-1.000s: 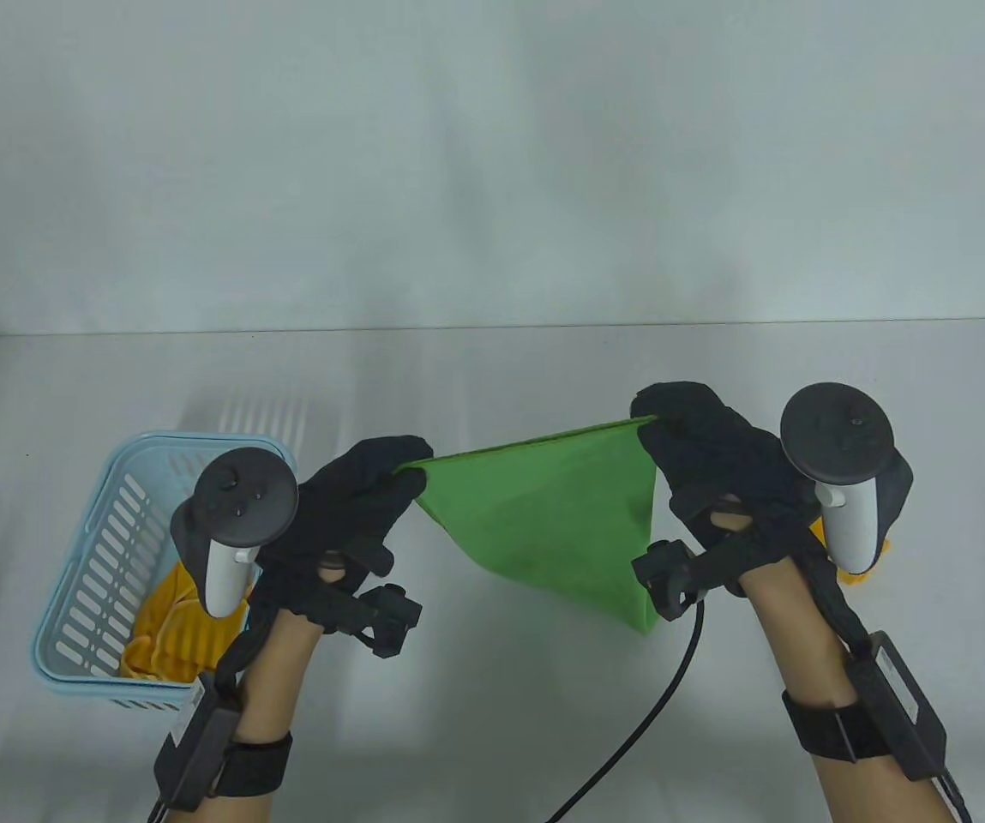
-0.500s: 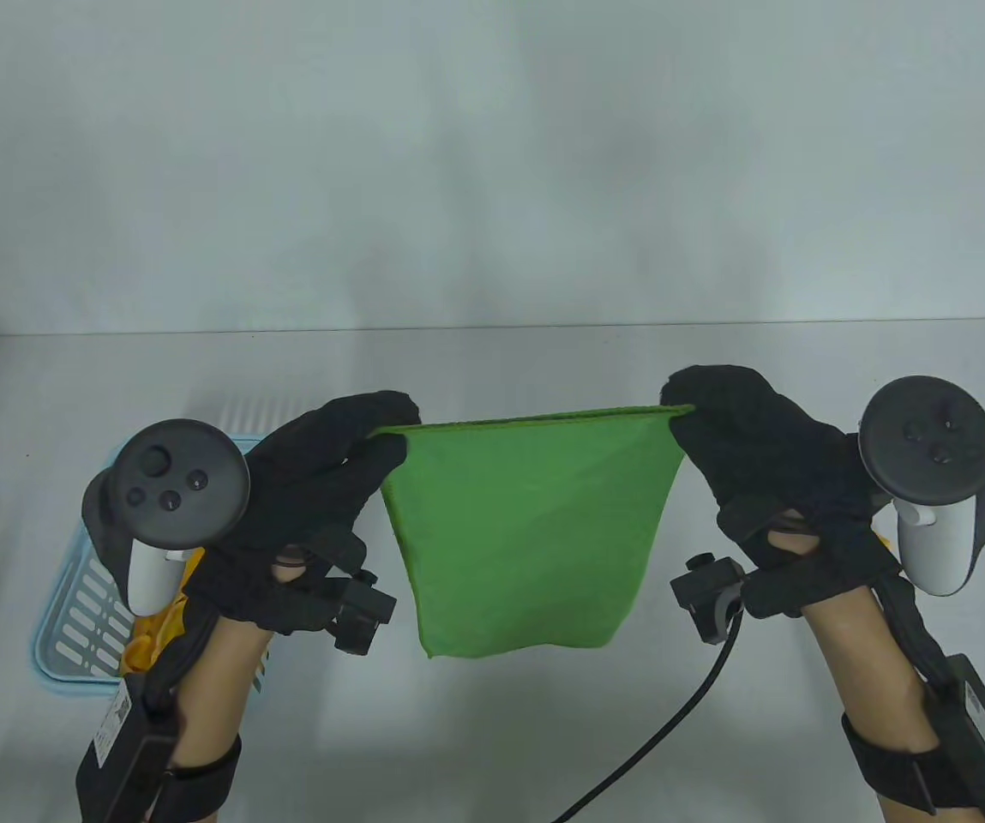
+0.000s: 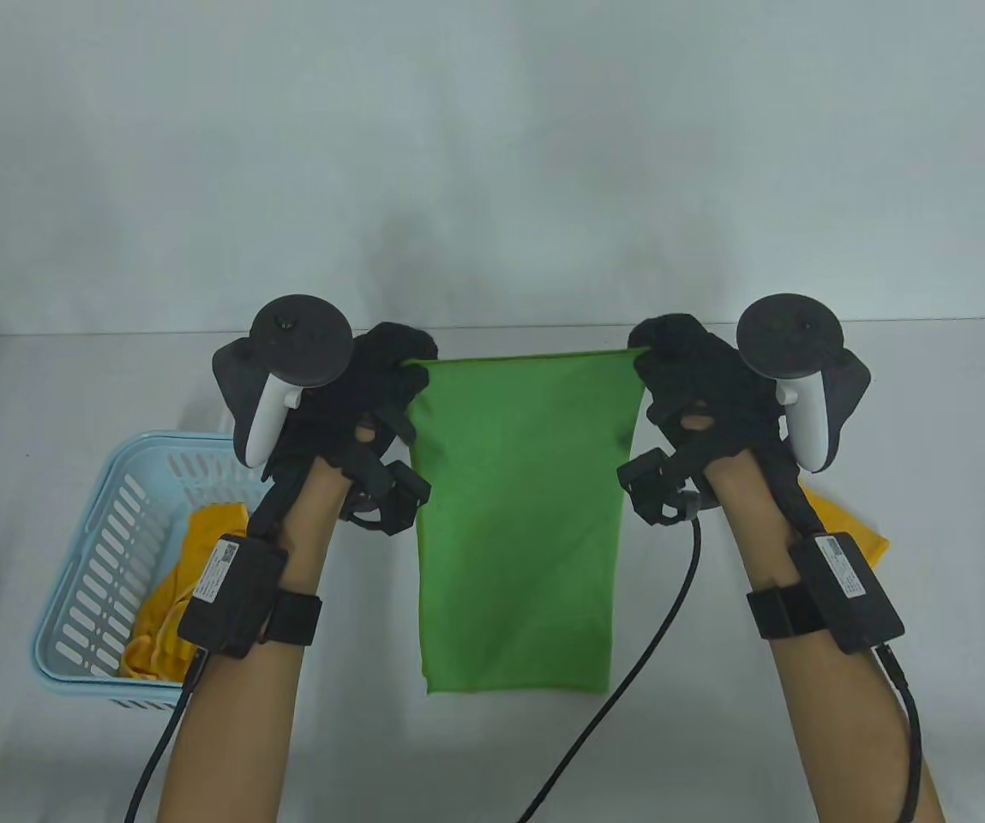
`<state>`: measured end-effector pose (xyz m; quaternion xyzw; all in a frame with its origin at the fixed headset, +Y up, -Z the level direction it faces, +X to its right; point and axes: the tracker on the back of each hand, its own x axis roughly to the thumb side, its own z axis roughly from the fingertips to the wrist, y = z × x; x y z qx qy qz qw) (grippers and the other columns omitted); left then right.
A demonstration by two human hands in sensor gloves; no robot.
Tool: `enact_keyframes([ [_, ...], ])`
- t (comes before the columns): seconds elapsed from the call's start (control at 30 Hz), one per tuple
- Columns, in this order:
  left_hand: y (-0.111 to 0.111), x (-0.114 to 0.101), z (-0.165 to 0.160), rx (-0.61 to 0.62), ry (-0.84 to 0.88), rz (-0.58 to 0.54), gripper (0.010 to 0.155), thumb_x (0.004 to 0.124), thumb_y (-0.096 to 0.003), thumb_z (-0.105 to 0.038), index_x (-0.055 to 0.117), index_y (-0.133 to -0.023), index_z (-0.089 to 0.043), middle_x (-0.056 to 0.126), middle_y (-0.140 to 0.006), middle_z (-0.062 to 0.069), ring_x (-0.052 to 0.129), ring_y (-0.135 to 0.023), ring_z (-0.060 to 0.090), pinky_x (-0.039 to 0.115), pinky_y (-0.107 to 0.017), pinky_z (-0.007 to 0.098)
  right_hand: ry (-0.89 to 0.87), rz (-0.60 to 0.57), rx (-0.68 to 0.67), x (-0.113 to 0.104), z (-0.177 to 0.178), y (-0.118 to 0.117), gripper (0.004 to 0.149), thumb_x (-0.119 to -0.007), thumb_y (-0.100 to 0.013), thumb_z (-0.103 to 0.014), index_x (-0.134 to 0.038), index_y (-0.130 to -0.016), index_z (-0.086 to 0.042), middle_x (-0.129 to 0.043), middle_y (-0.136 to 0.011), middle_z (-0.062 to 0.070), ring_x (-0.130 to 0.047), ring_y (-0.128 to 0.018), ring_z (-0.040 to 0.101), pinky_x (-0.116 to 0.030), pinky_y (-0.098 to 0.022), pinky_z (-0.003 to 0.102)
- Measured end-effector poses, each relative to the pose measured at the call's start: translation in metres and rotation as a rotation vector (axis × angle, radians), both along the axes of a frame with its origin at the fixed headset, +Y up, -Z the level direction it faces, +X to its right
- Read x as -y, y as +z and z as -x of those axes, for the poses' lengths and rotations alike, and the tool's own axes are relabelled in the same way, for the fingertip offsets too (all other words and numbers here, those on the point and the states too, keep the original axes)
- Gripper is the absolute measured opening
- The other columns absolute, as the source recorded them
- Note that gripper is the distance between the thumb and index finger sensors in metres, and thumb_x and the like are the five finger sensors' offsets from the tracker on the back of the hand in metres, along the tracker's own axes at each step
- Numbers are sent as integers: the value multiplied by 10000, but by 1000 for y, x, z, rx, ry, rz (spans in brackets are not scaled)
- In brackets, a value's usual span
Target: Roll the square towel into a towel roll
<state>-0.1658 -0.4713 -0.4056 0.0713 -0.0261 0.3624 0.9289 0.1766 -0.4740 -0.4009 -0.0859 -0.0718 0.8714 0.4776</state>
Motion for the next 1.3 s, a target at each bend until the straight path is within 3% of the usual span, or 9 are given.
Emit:
enact_keyframes([
  [0.1, 2, -29, -2, 18, 12, -79, 410, 853, -397, -313, 850, -798, -399, 943, -817, -145, 970, -786, 164, 715, -698, 514, -24, -85, 16, -32, -5, 1, 372, -820, -368, -322, -803, -730, -408, -859, -813, -36, -866, -747, 273, -676, -623, 537],
  [0.2, 3, -33, -7, 28, -62, -63, 411, 849, -399, -324, 847, -802, -404, 919, -844, -140, 947, -812, 170, 700, -706, 523, 4, -93, 26, -39, -7, 2, 373, -820, -369, -330, -802, -731, -418, -842, -840, -41, -848, -773, 278, -662, -633, 542],
  [0.33, -1, 10, -15, -1, -172, 15, 412, 851, -396, -330, 847, -800, -407, 897, -882, -135, 930, -844, 178, 697, -708, 527, 90, -16, 33, 4, -6, -4, 374, -818, -369, -334, -801, -732, -423, -839, -850, -42, -847, -781, 281, -662, -634, 543],
  [0.5, 2, 69, -14, 2, -154, 100, 409, 846, -401, -328, 844, -804, -400, 895, -902, -119, 930, -853, 192, 701, -703, 529, 7, 25, -23, 65, -5, -2, 372, -814, -373, -321, -797, -734, -411, -834, -857, -36, -842, -786, 295, -655, -634, 552],
  [0.77, 37, 142, -10, 106, -166, 193, 410, 847, -399, -322, 851, -805, -378, 939, -849, -105, 973, -792, 197, 719, -684, 529, 3, 170, -132, 137, -9, 33, 381, -805, -376, -318, -784, -751, -384, -859, -837, -31, -863, -764, 301, -662, -627, 555],
  [1.03, 76, 194, -17, 242, -227, 305, 423, 838, -401, -331, 839, -823, -356, 929, -850, -91, 963, -792, 211, 720, -675, 530, 42, 269, -240, 189, -20, 83, 387, -800, -377, -314, -776, -760, -365, -859, -828, -23, -866, -755, 297, -668, -619, 551],
  [1.3, 91, 230, -20, 348, -274, 419, 423, 843, -394, -327, 848, -816, -344, 933, -842, -79, 964, -783, 222, 725, -664, 533, 94, 374, -320, 226, -20, 102, 394, -803, -374, -309, -769, -764, -348, -851, -832, -14, -862, -757, 298, -665, -620, 553],
])
